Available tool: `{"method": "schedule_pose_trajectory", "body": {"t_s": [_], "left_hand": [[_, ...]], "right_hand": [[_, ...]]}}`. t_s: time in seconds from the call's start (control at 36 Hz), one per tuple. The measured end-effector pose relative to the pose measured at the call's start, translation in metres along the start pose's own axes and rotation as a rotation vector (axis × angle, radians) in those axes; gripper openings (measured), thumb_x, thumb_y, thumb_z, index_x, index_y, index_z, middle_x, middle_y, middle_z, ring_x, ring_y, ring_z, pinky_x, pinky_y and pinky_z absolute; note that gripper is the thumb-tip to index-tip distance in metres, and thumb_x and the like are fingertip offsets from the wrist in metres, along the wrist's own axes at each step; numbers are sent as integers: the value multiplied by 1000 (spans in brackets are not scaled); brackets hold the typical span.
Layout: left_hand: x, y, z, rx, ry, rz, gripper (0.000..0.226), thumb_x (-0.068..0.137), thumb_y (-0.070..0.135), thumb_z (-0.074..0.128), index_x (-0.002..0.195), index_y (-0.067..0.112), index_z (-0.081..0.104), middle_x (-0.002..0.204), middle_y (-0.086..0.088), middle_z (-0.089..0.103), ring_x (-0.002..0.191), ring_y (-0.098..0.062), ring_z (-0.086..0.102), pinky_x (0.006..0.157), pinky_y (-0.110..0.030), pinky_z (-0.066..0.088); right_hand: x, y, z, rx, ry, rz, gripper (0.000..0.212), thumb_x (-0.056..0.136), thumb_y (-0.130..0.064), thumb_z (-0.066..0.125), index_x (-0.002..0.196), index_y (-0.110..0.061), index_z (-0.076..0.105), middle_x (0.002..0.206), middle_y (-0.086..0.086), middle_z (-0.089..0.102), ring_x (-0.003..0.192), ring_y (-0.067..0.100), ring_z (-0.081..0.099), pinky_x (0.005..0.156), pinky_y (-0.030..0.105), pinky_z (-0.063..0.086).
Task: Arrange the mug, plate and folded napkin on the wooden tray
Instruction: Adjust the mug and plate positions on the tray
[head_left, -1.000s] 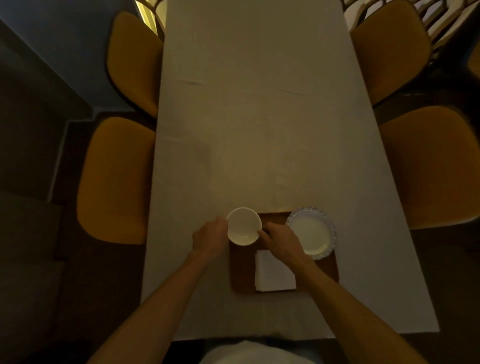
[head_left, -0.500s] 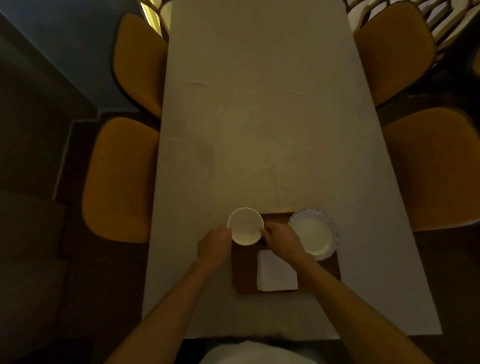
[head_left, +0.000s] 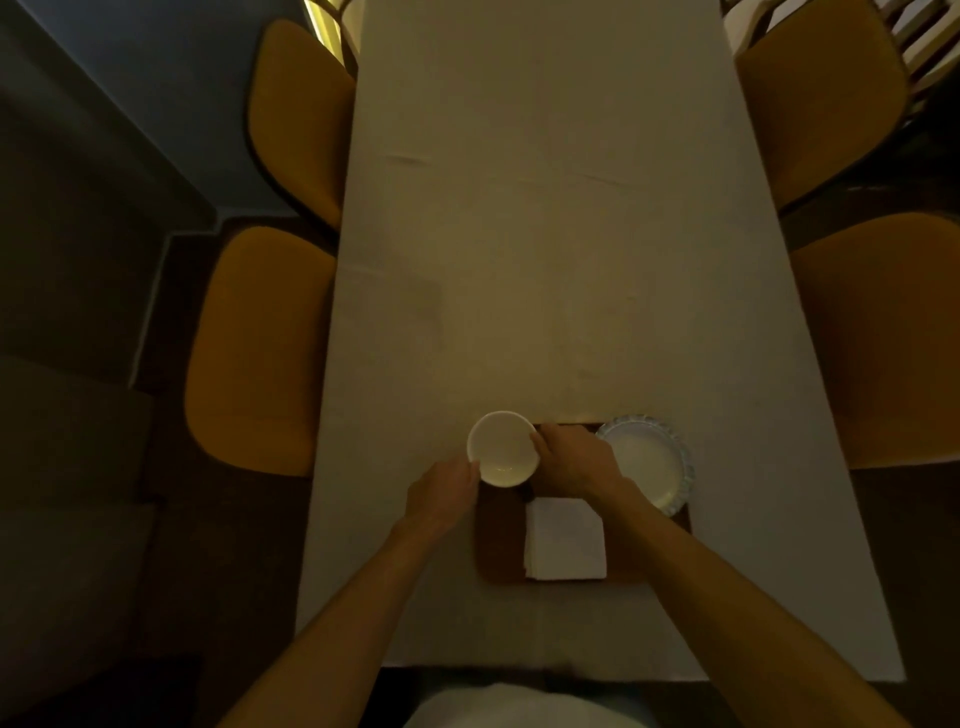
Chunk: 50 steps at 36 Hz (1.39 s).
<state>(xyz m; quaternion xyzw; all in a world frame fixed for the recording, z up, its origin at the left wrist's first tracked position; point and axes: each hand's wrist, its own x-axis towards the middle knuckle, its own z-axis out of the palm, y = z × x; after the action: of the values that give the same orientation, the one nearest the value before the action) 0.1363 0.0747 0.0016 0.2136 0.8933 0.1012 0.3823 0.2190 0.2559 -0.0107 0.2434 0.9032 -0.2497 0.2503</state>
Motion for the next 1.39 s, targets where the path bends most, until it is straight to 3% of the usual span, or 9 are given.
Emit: {"method": "schedule_pose_trajectory", "body": {"t_s": [0.11,0.19,0.31,0.67,0.92,1.03,1.11,1.22,1.39], "left_hand": [[3,1,-1,0,58,9,34,99,35,27,108,18,55,111,-10,64,95,-30,62,77,-37,47],[9,4,-8,37,91,23,30,99,32,31,109,16,54,111,-11,64,97,-32,62,77,-38,49],[17,5,-16,78,87,26,33,100,34,29,111,16,53,115,-12,63,102,-33,61,81,-40,48],[15,4,-14,98,83,11,31,99,33,28,108,17,53,112,-10,64,98,-31,61,74,-36,42],[9,-1,-22,90,55,64,33,99,40,27,111,18,50,114,-12,63,102,-33,60,79,-40,47],[5,-1,-30,132,95,78,25,97,35,32,100,20,51,108,-9,64,96,-31,61,75,-37,47],[1,6,-39,171,139,90,22,95,30,34,97,19,54,104,-9,65,92,-31,63,75,-37,47],[-11,22,-46,299,221,206,24,95,28,37,103,18,57,105,-7,67,95,-31,65,75,-35,47],[-39,48,-47,454,281,375,23,94,25,41,101,14,60,103,-8,66,90,-33,65,69,-37,49]], "right_hand": [[-12,-4,-7,51,-43,15,35,88,-51,52,91,-16,60,83,3,62,77,25,62,64,38,54],[-21,-3,-1,140,-31,44,41,97,-48,39,90,-16,62,87,6,65,78,24,62,69,44,56],[-29,-3,8,173,-3,65,45,100,-49,28,94,-20,62,91,5,67,80,23,62,69,43,55],[-32,-10,4,166,21,82,41,101,-47,29,88,-19,55,88,5,62,82,26,60,69,42,53],[-34,-9,1,178,24,100,42,100,-49,30,83,-20,55,86,3,62,82,24,61,68,39,50],[-36,-9,-6,221,47,150,37,99,-44,32,81,-17,50,82,5,57,81,26,58,68,40,46],[-40,-6,-10,167,105,173,26,99,-34,34,81,-17,42,78,1,50,78,28,56,64,39,42],[-53,-8,-19,6,264,137,23,95,-29,41,80,-14,48,80,5,60,69,27,58,56,35,37],[-73,-6,-20,-138,453,65,26,88,-25,53,65,-18,45,61,3,57,49,23,53,46,37,42]]}}
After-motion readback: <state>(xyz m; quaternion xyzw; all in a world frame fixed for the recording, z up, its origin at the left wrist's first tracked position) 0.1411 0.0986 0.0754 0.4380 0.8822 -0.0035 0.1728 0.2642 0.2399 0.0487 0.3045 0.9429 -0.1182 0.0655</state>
